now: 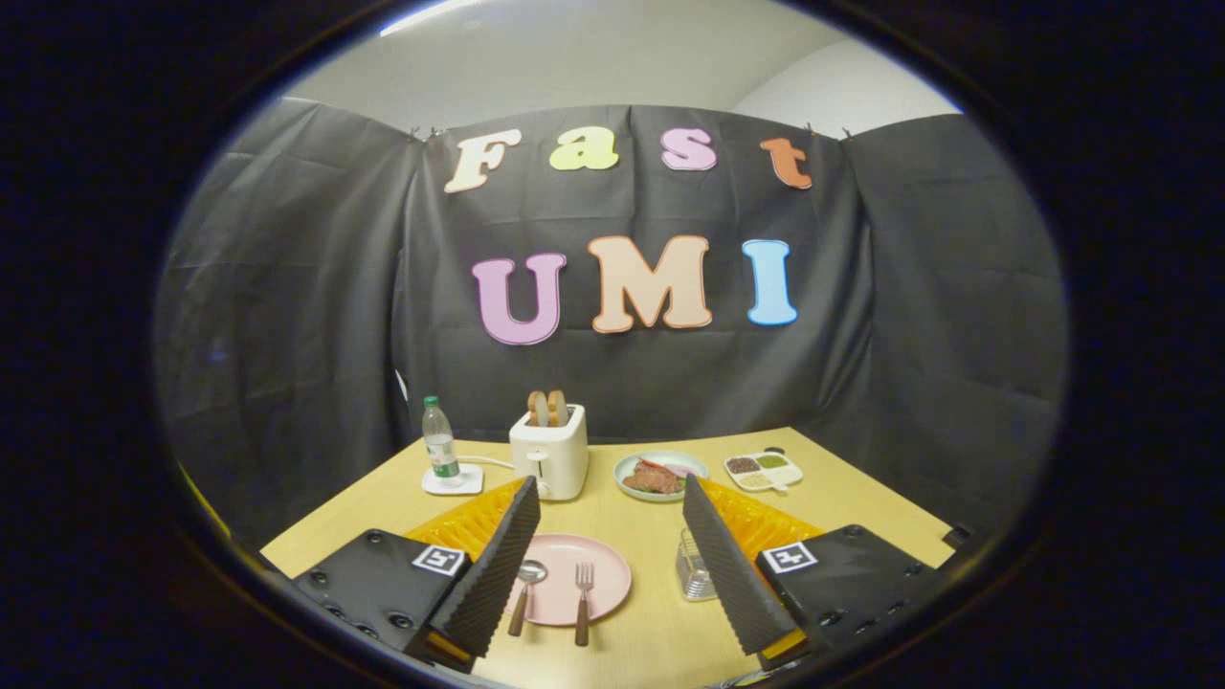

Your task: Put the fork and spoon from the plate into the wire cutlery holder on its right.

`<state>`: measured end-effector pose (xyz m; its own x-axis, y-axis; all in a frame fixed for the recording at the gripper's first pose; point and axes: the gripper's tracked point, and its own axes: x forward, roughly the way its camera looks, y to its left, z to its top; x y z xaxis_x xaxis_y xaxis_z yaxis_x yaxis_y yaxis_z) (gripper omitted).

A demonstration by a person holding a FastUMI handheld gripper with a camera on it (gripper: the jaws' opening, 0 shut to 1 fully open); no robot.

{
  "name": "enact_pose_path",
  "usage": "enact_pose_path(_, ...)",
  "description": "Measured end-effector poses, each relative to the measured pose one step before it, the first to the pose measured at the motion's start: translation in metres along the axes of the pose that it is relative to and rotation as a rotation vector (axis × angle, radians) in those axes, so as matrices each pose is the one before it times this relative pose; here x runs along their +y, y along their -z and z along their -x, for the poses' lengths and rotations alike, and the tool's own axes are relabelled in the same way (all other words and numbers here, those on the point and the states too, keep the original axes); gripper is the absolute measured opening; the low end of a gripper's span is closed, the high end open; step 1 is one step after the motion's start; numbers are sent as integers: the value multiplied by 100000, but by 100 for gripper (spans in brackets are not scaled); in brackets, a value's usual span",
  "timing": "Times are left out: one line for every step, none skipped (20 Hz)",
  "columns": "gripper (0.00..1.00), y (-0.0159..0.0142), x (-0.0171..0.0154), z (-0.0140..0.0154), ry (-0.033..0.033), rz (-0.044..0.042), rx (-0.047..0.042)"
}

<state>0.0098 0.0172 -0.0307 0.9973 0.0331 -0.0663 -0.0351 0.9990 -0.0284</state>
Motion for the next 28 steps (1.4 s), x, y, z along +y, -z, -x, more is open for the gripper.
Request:
enact_pose_path(96, 321, 150, -95, -549, 126, 720)
enact_pose_path(96, 300, 157, -55, -777, 276, 532)
enact_pose_path(96, 542, 100, -159, -729, 382, 831)
enact_pose_path(96, 771, 73, -159, -873, 45, 1709)
enact_pose_path(96, 958, 208, -194, -1396, -426, 1943)
enact_pose_path(96, 748, 324, -181, -2003, -869, 1594)
enact_pose_path(96, 745, 322, -187, -2204, -988, 1495)
enact_pose_path(96, 837, 249, -275, -1937, -390, 1725)
enact_pose_path(96, 1019, 3, -310, -1349, 539, 2018)
enact_pose_path(96, 947, -77, -290, -962, 1282, 2115)
enact_pose_path(96, 1103, -146, -329, -963, 1770, 2587)
enact_pose_path(96, 1174, -8, -427, -1176, 1883, 2768)
enact_pose_path(96, 1103, 102, -328, -1476, 1345, 2616)
enact_pose_path(96, 955, 147, -330, -1475, 842, 2108)
enact_pose_path(96, 969, 43, -540, -1295, 1009, 1993)
enact_pose_path(96, 1034, 132, -552, -1023, 1446, 2273)
enact_pose_path(96, 1218, 70, -326, -918, 1788, 2081)
enact_pose_path(96, 902, 101, -514, -537, 1925, 1626)
enact_pose_path(96, 954, 27, -486, -320, 1726, 1397)
enact_pose_path(96, 849, 62, -519, -160, 1060, 1517)
enact_pose_path(96, 1093, -9, -603, -227, 127, 1686)
enact_pose_path(97, 761, 134, -475, -296, -540, 1573)
enact_pose_path(97, 792, 147, -333, -54, -773, 1658)
enact_pose_path(97, 534, 71, -420, 259, -157, 1412)
enact_pose_path(97, 444, 21, -370, 584, 421, 831)
enact_pose_path(97, 286, 104, -377, 6, 629, 604)
enact_pose_path(97, 345, 110, -267, -143, 559, 723)
enact_pose_path(96, 180, 100, -340, -213, 413, 583)
